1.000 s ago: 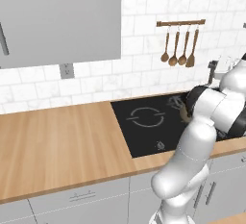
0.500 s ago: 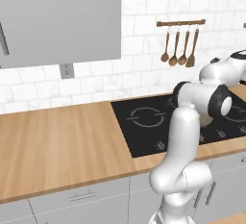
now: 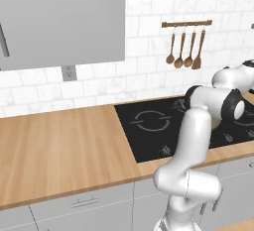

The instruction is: Put the onion and avocado in the pot. Retrieve the spatula and lightly stir the vegetables in the pot.

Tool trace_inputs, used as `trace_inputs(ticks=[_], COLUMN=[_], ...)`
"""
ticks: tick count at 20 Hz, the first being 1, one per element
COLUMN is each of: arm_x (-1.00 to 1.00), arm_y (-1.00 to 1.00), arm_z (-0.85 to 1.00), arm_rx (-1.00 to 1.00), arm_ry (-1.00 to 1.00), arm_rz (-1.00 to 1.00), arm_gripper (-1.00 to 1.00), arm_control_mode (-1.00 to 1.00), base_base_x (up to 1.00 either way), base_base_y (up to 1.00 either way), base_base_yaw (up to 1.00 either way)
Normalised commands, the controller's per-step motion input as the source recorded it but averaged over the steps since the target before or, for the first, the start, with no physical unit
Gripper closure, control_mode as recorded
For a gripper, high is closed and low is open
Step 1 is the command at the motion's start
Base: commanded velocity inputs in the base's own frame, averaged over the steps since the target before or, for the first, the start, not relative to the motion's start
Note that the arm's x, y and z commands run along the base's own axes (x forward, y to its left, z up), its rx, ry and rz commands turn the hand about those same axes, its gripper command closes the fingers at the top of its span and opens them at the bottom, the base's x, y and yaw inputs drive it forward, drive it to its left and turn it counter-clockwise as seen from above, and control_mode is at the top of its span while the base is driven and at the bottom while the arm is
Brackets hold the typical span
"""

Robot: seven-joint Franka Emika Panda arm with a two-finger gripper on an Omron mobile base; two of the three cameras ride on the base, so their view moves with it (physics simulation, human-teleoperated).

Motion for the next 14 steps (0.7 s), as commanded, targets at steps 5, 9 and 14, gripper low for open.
trace_inputs(ticks=[5,9,14], arm_x=[0.31,0.19,-0.01], arm_y=[0.00,0.00,0.00], arm_z=[-0.23,-0.24,-0.27], arm_rx=[0.00,0.00,0.00], arm_ry=[0.00,0.00,0.00], arm_rz=[-0.12,-0.12,-0.16], arm_gripper=[1.00,1.00,1.00], arm_control_mode=[-1.00,-1.00,-1.00], base_base_x=[0.00,0.00,0.00], base_base_y=[0.00,0.00,0.00], base_base_yaw=[0.00,0.00,0.00])
